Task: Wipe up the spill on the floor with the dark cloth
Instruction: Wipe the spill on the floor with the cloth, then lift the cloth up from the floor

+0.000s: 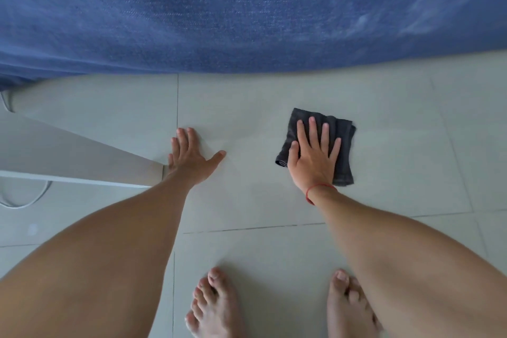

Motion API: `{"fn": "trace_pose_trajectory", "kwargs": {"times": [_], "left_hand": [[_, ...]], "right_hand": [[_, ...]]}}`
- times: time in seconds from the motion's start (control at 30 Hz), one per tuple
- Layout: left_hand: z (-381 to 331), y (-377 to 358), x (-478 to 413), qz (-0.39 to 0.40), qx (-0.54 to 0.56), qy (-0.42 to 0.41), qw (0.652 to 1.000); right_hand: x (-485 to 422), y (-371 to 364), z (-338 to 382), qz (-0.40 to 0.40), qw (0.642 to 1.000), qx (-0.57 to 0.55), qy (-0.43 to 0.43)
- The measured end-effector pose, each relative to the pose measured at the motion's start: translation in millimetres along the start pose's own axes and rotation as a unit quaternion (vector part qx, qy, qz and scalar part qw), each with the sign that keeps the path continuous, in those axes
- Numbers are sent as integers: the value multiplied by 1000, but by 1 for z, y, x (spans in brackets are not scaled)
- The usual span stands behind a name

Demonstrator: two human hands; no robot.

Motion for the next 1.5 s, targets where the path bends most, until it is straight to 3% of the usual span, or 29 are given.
{"fn": "trace_pose_trajectory", "kwargs": {"times": [0.1, 0.17, 0.2, 0.27, 0.33, 0.4, 0.53, 0.7, 0.8, 0.93, 1.07, 1.23, 1.37, 1.5], "left_hand": [[-30, 9, 18, -115, -17, -39, 992], [-71, 10, 30, -185, 0, -111, 976], [-95, 8, 32, -184, 26, -139, 973], [-138, -3, 32, -127, 67, -169, 975], [-169, -21, 27, -40, 57, -149, 986], [-184, -34, 22, 9, 47, -114, 992], [-197, -43, 18, 34, 23, -66, 997], [-199, -52, 30, 73, 35, -44, 996], [-186, -63, 41, 111, 9, -29, 993], [-154, -80, 63, 169, 0, -15, 986], [-130, -66, 99, 170, 105, -13, 980], [-135, 32, 184, 41, 233, -83, 968], [-131, 124, 267, -87, 265, -143, 950], [-106, 184, 341, -176, 274, -172, 930]], "right_hand": [[1, 8, 4, -24, 997, -67, 9], [5, 27, -20, -95, 990, -102, -36], [9, 36, -38, -119, 983, -115, -82], [17, 45, -71, -110, 967, -138, -184], [20, 47, -85, -70, 959, -147, -232], [13, 49, -82, -37, 963, -148, -223], [3, 50, -69, 32, 952, -213, -219], [18, 43, -73, 76, 874, -392, -279], [35, 33, -70, 146, 866, -382, -288], [66, 28, -62, 202, 883, -334, -262], [94, 47, -43, 180, 884, -373, -218], [125, 141, 22, 76, 910, -397, -88], [160, 239, 82, -23, 920, -391, 22], [205, 297, 128, -54, 918, -383, 91]]}}
Point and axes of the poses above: each hand's wrist, its own x-axis away from the middle knuckle, its own y-axis out of the back of the hand, z = x × y, the point moved 6 cm from there along -x, towards the middle knuckle, and after that the axes turned 14 degrees about z, right-handed, at the moved point
